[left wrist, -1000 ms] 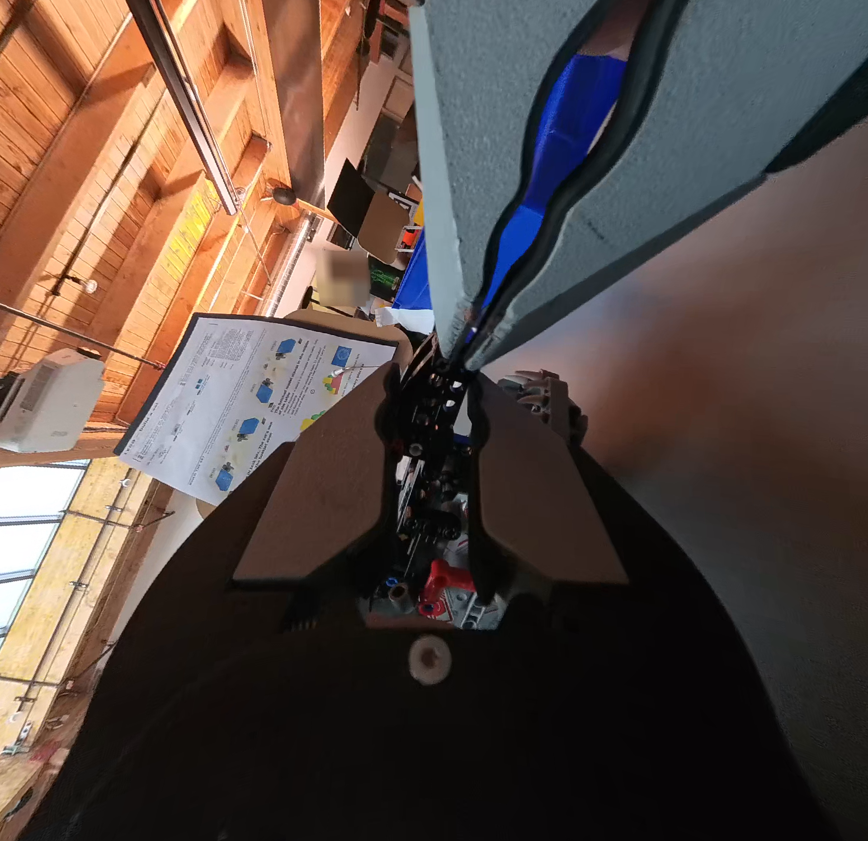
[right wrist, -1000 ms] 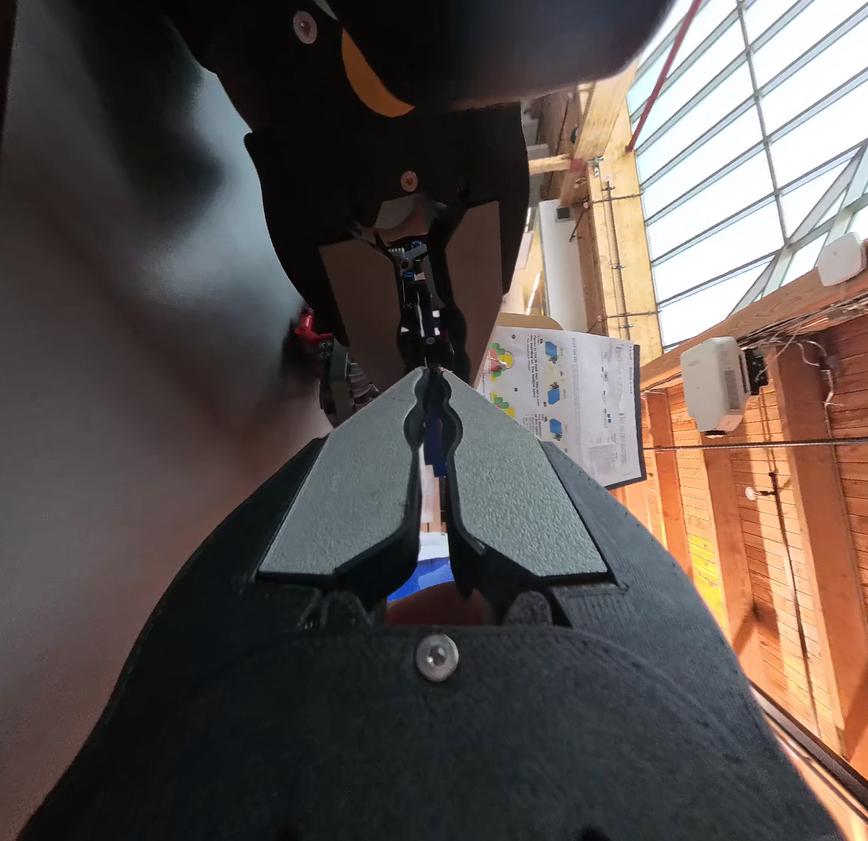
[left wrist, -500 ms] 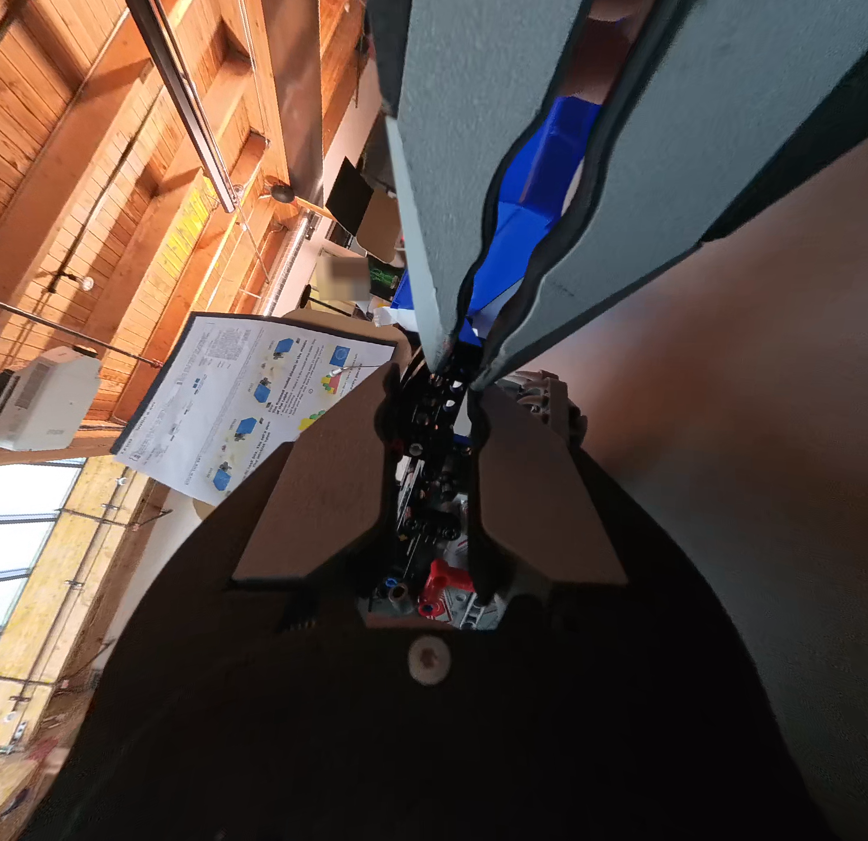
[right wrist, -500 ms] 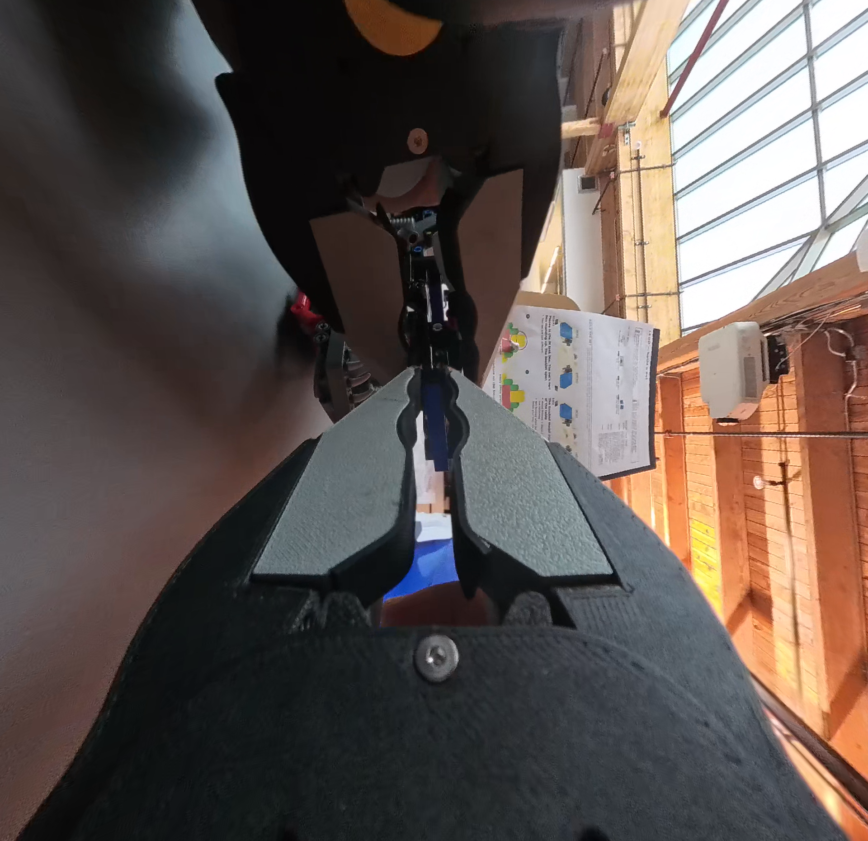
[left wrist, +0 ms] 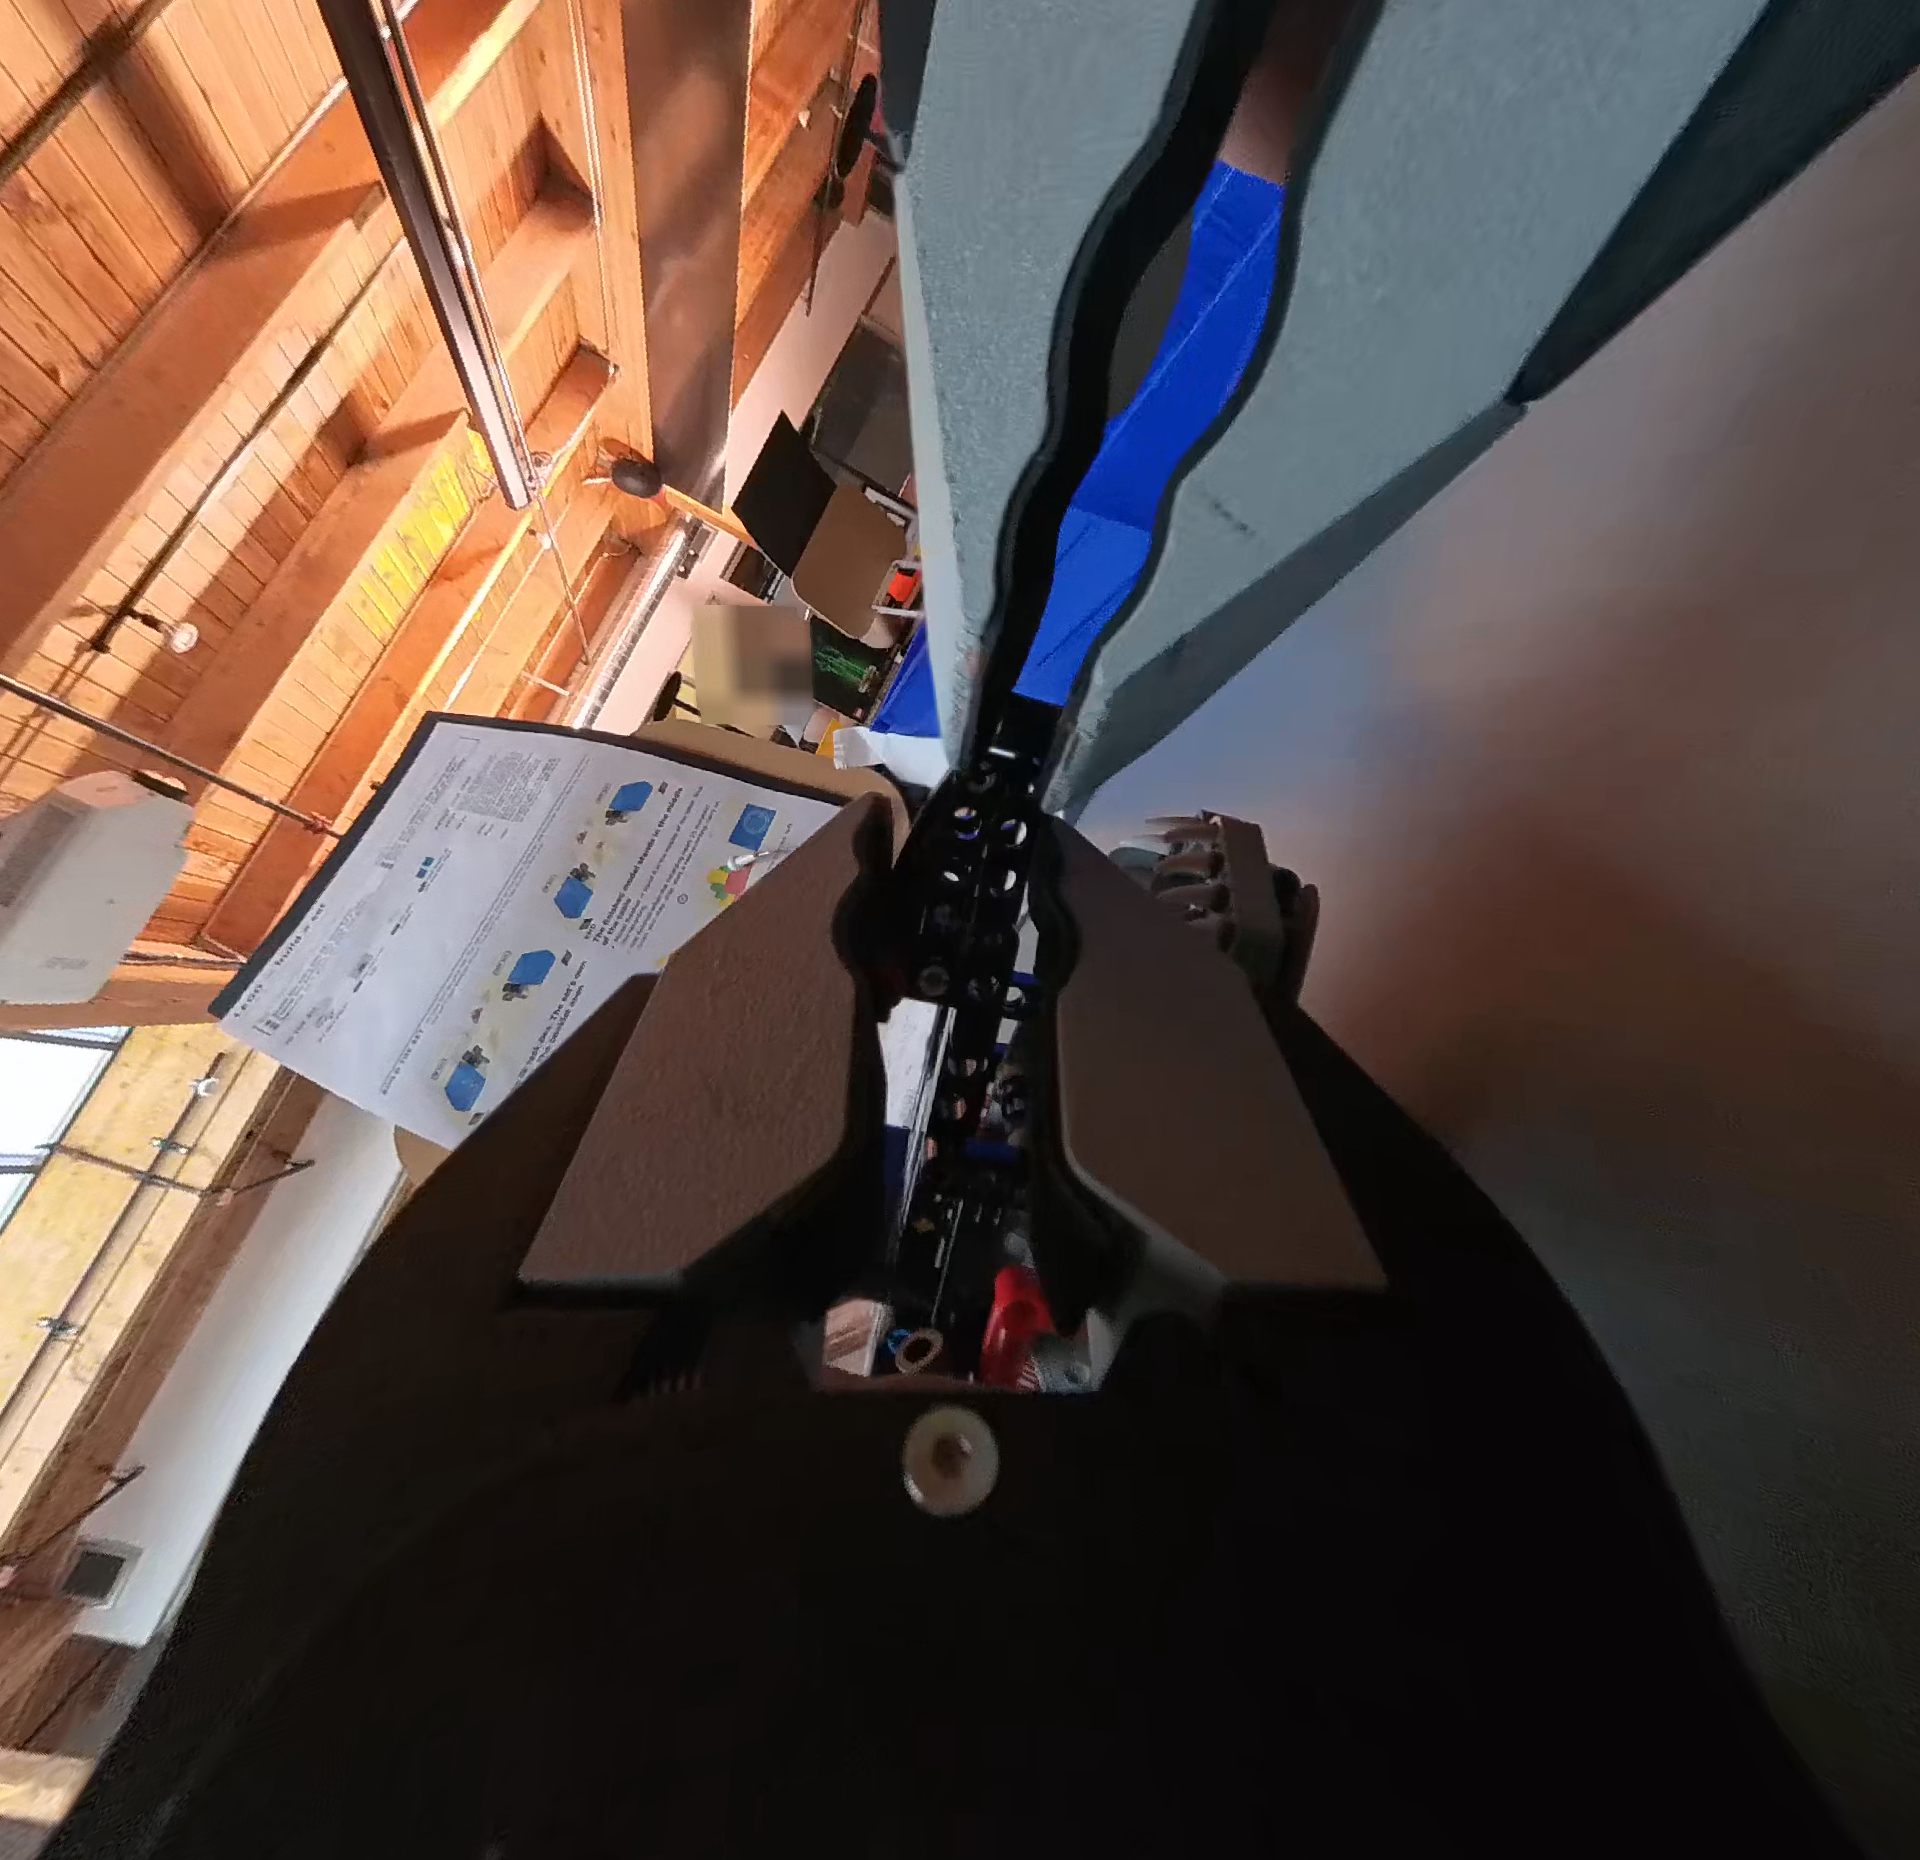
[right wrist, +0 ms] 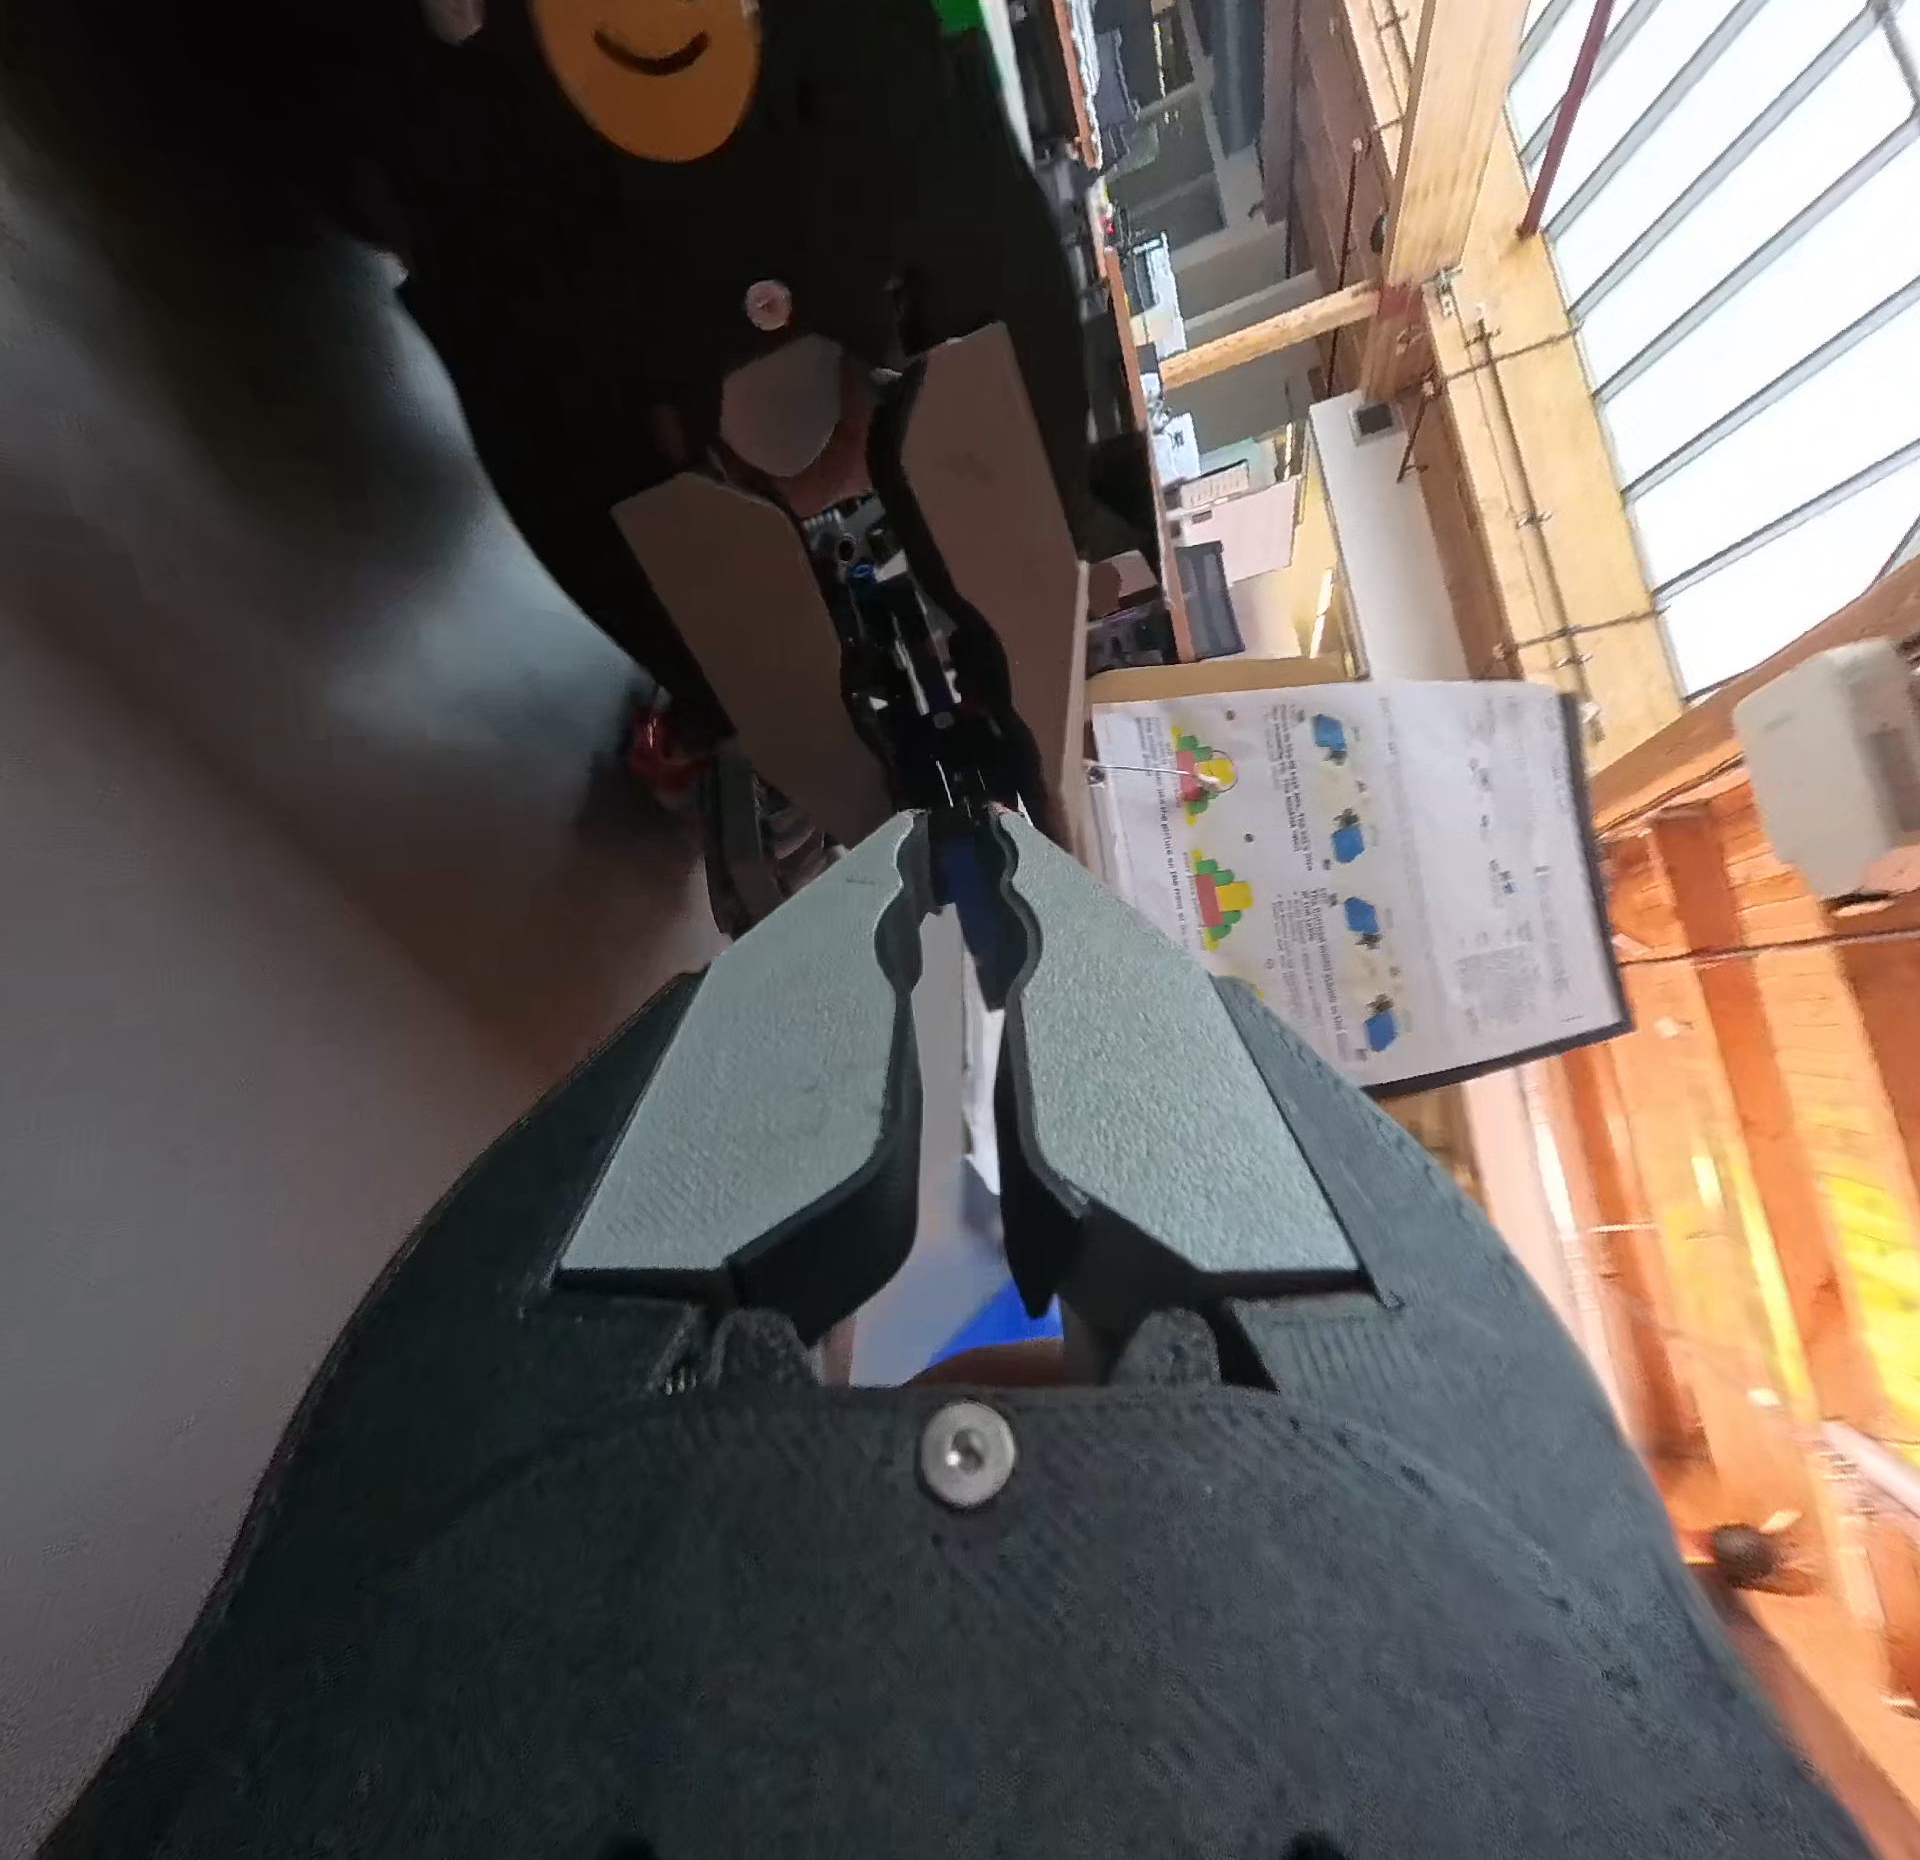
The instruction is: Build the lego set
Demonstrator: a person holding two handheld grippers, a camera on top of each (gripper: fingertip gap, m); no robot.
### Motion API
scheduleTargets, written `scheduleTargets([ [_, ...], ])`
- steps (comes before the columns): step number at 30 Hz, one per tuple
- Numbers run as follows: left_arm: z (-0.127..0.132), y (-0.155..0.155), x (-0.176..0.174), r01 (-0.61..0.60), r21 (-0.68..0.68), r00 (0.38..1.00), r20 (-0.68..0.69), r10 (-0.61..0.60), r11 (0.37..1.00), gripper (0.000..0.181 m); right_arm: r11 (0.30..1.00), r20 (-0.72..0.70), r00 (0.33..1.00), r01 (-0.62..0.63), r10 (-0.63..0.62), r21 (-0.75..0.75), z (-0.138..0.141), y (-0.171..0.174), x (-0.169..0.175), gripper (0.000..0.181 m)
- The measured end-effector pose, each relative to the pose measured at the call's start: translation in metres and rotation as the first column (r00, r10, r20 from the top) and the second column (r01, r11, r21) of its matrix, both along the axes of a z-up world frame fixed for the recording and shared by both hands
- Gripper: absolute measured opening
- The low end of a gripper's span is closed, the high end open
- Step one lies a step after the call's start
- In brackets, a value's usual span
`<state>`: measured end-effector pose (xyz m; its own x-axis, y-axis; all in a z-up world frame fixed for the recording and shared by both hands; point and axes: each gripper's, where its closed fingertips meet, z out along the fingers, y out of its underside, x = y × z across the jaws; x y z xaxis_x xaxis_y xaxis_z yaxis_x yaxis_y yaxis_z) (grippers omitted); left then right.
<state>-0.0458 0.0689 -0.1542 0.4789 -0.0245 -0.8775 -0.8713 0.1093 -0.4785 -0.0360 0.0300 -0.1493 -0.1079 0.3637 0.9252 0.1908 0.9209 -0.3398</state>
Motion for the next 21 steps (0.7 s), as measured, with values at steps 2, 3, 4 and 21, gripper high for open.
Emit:
scheduleTargets([
  [2,-0.002,-0.001,0.003,0.011,-0.006,1.000,-0.002,-0.011,1.000,0.024,0.998,0.013,1.000,0.000,-0.001,0.070,-0.002,-0.002,0.002,0.004],
  [3,-0.002,-0.001,0.003,0.016,-0.006,1.000,-0.003,-0.016,1.000,0.024,0.998,0.020,1.000,-0.003,0.002,0.055,-0.003,-0.002,0.002,0.005],
  [4,-0.001,-0.001,0.003,0.031,-0.005,1.000,0.004,-0.031,1.000,0.024,1.000,0.033,0.999,-0.009,0.009,-0.004,-0.002,-0.002,0.002,0.007],
  [21,0.074,-0.004,-0.050,0.184,-0.006,0.668,0.734,-0.120,0.983,0.022,0.514,-0.026,0.998,-0.053,0.060,-0.856,0.028,0.014,-0.007,0.040],
])
